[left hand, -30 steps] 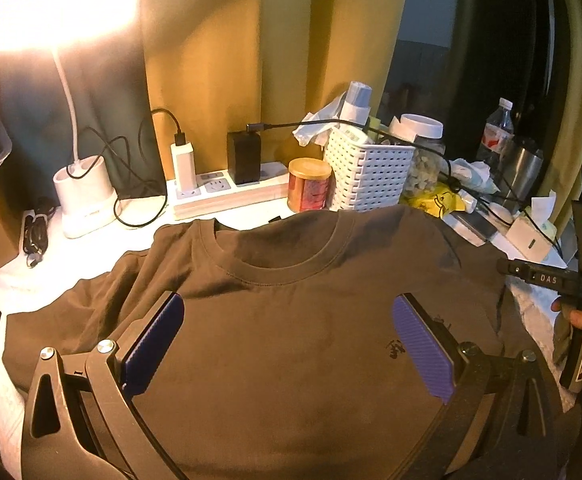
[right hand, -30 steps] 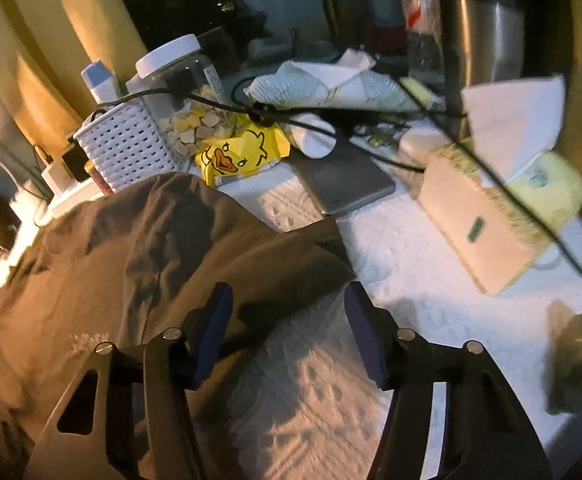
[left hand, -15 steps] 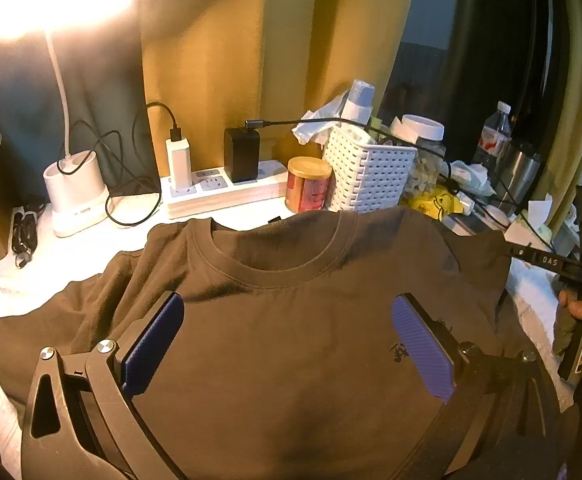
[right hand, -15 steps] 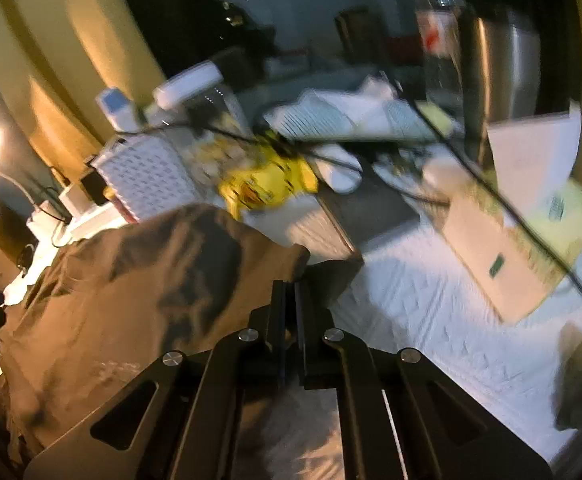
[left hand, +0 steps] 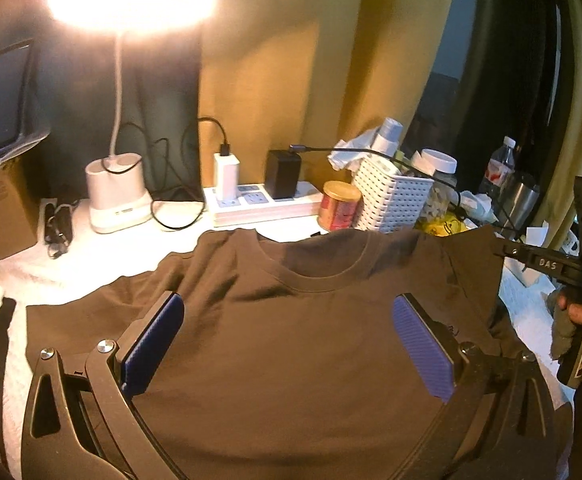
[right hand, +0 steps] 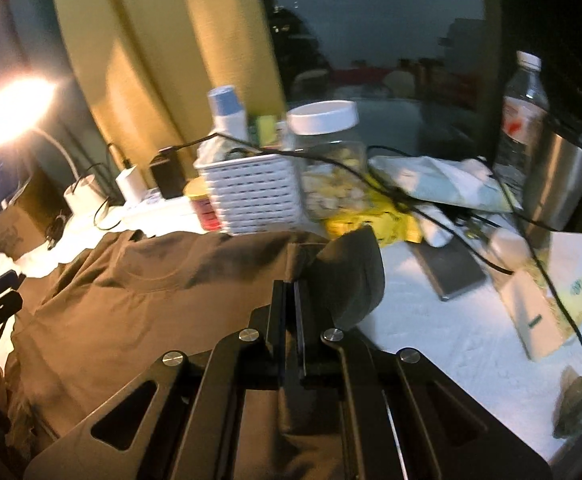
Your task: Fold small clothes
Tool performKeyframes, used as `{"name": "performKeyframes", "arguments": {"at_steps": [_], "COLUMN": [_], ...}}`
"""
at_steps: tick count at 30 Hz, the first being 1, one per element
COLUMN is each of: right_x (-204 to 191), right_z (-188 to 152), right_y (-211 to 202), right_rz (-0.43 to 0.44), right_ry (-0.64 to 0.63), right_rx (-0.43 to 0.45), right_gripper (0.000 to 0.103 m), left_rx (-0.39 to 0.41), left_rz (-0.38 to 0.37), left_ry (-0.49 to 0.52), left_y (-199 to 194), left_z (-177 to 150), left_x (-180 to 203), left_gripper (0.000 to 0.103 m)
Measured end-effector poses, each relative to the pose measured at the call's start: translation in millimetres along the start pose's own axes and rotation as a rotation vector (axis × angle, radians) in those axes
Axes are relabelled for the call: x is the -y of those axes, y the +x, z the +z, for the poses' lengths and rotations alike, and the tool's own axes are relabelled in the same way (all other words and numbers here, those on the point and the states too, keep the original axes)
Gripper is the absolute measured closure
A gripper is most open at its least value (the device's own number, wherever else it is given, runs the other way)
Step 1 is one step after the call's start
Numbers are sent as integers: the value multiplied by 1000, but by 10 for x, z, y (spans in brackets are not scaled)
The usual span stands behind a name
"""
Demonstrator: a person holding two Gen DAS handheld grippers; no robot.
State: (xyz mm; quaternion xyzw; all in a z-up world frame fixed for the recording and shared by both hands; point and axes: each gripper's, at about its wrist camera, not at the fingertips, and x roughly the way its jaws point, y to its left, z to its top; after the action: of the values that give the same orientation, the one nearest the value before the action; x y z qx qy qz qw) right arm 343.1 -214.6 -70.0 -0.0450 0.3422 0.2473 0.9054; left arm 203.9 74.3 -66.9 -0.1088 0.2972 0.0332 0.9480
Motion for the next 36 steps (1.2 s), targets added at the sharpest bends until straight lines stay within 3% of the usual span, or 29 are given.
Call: {"name": "performKeyframes", "arguments": {"at_steps": [10, 14, 15, 17, 18, 29, 36], "right_x": [-494, -604, -614, -607, -581, 309, 654], "right_z": [-74, -129, -143, -164, -174, -413, -584], "right_y": [461, 612, 608, 548, 487, 27, 105], "right_rz": [6, 57, 60, 55, 53, -80, -69], "right_ry": [-40, -45, -45, -47, -46, 107, 197], "right_rx": [-93, -153, -158, -150, -139, -107, -137], "right_gripper": [98, 97, 94, 61, 57, 57, 57], "left_rx": [-10, -20, -21, -23, -23, -35, -52], "left_rz": [15, 14, 14, 13, 12, 29, 53], "left_ry": [-34, -41, -43, -44, -42, -4, 22], "left_y": [-88, -85, -87, -84, -84, -93, -69], "left_z": [-68, -80, -84, -83, -83, -108, -106], "left_x": [-339, -399, -407, -404, -400, -195, -40], "left_gripper": [1, 1, 1, 1, 1, 1, 1]}}
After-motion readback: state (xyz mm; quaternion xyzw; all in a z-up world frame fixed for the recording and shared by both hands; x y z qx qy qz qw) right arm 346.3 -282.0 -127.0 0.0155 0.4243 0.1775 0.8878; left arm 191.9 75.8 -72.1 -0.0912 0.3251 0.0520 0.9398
